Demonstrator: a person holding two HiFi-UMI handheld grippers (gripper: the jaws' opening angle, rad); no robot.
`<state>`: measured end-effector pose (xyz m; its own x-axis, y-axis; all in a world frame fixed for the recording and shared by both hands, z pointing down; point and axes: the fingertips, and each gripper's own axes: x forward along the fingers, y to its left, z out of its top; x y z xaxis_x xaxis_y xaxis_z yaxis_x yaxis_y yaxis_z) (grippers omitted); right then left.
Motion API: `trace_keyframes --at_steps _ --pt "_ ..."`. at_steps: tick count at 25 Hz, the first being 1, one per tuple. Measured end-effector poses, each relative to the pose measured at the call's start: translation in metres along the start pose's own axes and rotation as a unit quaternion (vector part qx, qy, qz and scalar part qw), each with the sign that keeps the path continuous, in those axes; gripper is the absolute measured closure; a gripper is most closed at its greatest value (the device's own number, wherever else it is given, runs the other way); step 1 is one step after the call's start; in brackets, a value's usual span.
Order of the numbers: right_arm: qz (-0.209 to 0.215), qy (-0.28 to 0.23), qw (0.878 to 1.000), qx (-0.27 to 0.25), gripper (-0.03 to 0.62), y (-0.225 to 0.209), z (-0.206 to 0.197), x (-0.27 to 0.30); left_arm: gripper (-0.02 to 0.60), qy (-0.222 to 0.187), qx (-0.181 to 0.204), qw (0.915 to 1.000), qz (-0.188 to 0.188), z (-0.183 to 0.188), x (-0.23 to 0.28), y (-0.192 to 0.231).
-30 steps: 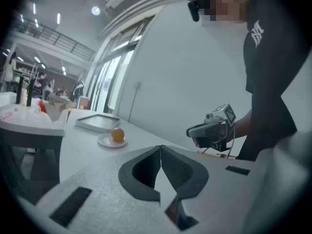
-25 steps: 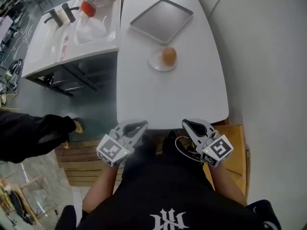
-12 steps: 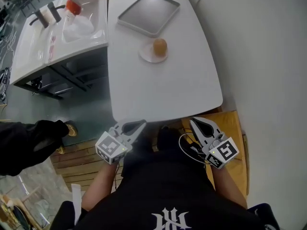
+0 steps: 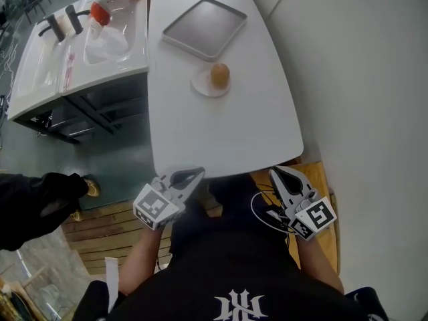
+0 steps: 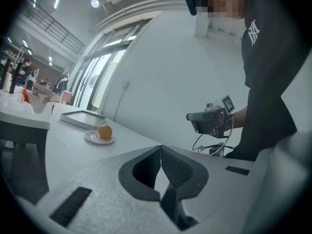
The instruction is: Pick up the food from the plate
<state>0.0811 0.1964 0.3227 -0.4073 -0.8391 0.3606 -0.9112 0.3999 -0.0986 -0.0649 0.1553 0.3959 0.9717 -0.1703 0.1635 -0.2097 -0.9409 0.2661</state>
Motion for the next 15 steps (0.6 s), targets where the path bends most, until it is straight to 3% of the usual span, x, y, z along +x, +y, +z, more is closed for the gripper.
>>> trace_keyframes --at_steps 8,12,15 --pt "0.025 0.011 1.000 0.002 0.594 -0.018 0.013 0.032 0.578 0.001 -0.014 0.9994 0.030 0.024 0.007 0.026" --pt "0.042 -0.005 0.999 0.023 0.594 -0.037 0.028 0.060 0.578 0.001 -0.055 0.9975 0.043 0.039 0.022 0.050" --pt "0.057 -0.012 0.998 0.033 0.594 -0.055 0.039 0.090 0.578 0.015 -0.064 0.9962 0.056 0.050 0.033 0.072"
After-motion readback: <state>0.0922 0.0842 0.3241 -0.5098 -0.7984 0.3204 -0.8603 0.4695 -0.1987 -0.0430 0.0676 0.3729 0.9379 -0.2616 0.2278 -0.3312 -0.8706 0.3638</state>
